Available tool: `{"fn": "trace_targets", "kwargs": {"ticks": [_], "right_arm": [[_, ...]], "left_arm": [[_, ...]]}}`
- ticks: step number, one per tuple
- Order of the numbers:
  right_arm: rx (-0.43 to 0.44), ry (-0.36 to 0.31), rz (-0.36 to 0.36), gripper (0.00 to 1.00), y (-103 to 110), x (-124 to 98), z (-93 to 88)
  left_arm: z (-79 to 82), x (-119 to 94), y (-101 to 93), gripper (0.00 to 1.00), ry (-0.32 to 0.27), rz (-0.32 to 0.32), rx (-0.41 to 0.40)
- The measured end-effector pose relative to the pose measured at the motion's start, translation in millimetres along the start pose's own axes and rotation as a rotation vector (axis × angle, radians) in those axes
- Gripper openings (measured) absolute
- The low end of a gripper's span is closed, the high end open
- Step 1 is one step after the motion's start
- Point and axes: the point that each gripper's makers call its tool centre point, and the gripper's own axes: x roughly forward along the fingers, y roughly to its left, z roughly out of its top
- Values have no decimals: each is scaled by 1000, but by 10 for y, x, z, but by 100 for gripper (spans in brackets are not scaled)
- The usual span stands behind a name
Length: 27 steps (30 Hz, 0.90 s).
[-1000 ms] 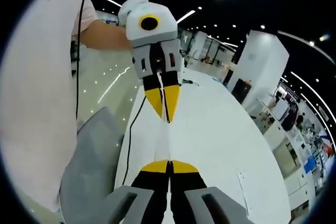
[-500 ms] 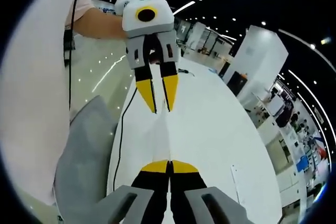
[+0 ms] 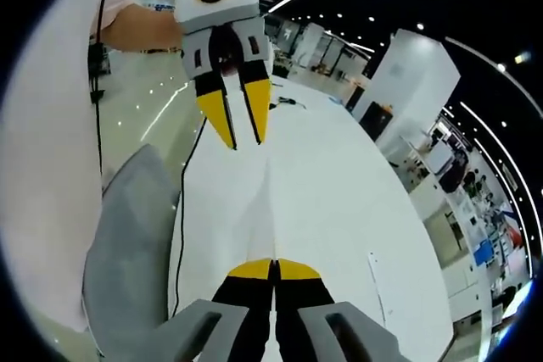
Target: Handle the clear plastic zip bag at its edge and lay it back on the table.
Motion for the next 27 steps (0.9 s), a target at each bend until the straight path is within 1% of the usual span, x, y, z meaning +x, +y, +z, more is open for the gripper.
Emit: {"fn": "trace_targets", "kwargs": {"ticks": [2,6,11,13,17,20,23,27], "right_arm": [[4,4,0,0,0,5,-7],[16,13,-3,0,5,28,-10],[28,20,-4,0,13,48,0],[38,28,-3,0,14,51,-15],[54,31,6,0,25,53,-24],[57,33,9,0,31,55,-16],[62,35,12,0,37,61,3],[65,37,20,0,62,76,37]], "left_arm": [[53,17,-7,8,-8,0,0],[131,114,-67,8,-13,-16,5],[155,272,-136,9,19,-27,48],[131,319,-144,9,45,-26,68],[128,360,-153,8,60,-27,95],[131,376,-145,8,64,-31,98],[97,409,-160,8,89,-43,126],[55,446,-155,6,117,-44,159]]}}
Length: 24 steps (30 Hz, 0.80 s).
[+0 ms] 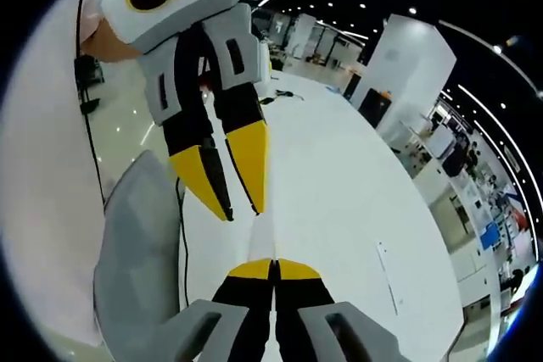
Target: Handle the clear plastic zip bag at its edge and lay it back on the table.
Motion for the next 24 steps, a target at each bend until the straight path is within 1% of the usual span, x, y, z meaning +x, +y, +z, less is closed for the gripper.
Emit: {"fn": "trace_targets", "kwargs": {"ticks": [5,6,11,19,22,24], "right_arm": [[9,-5,11,0,31,-4,38],[10,-5,11,0,32,-6,43],[12,-7,14,0,44,-12,66],[10,-1,19,0,77,-2,84],[10,3,21,0,88,0,88],[14,3,18,0,83,0,90]], "left_arm": [[-37,39,-14,4,30,-10,31],[-50,49,-32,3,37,-22,30],[-102,88,-57,3,72,-35,53],[-148,125,-96,2,101,-58,57],[-167,134,-86,1,115,-55,65],[-175,132,-101,0,121,-65,62]]}}
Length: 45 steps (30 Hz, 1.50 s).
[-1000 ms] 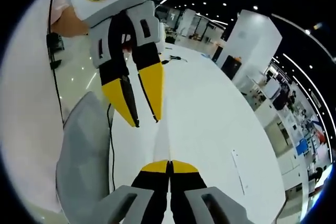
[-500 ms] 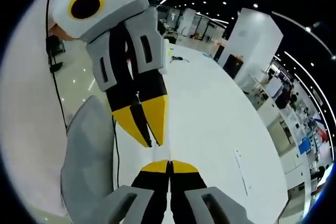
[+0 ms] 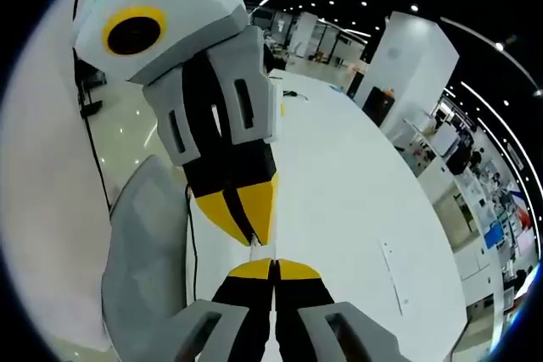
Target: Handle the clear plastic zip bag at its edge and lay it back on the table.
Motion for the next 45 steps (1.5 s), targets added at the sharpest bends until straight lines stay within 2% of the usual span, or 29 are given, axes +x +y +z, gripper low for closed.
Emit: {"fn": "trace_targets", "kwargs": {"ticks": [9,22,35,45], "right_arm": [[17,15,-22,0,-53,-4,-37],[40,25,-51,0,-133,-11,-81],[67,21,-93,0,-245,-25,-95],[113,17,-134,0,-348,-41,-109]], "left_arm": [[58,-26,-103,0,-12,-47,-30],[124,-74,-191,0,-24,-82,-64],[172,-92,-272,0,-36,-106,-95],[151,-67,-345,0,-34,-108,-104]]}}
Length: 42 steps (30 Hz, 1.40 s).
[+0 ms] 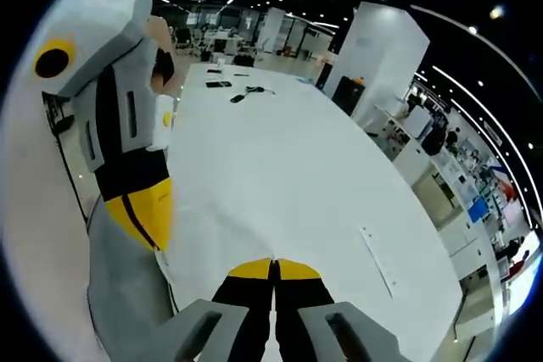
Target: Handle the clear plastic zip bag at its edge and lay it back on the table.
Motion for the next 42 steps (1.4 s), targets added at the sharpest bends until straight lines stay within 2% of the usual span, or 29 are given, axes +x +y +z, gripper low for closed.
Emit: {"fn": "trace_targets", "kwargs": {"ticks": [7,17,26,29,32,34,38,42], "right_arm": [[36,-13,-31,0,-81,-27,14],[41,-42,-90,0,-168,-67,78],[-53,-53,-198,0,-270,-118,153],[-59,-62,-217,0,-316,-130,165],[-84,-58,-246,0,-341,-139,174],[-111,-48,-262,0,-348,-140,177],[-145,-44,-279,0,-335,-128,206],[-185,-38,-292,0,-301,-122,234]], "left_arm": [[-33,16,-23,0,7,4,-5],[-63,20,-29,0,7,8,-36],[-75,13,23,0,17,32,-68],[-91,7,43,0,25,45,-74],[-102,-1,87,0,31,69,-85],[-106,-15,168,0,28,116,-97],[-111,-28,253,0,16,163,-123],[-108,-33,294,0,5,182,-137]]}}
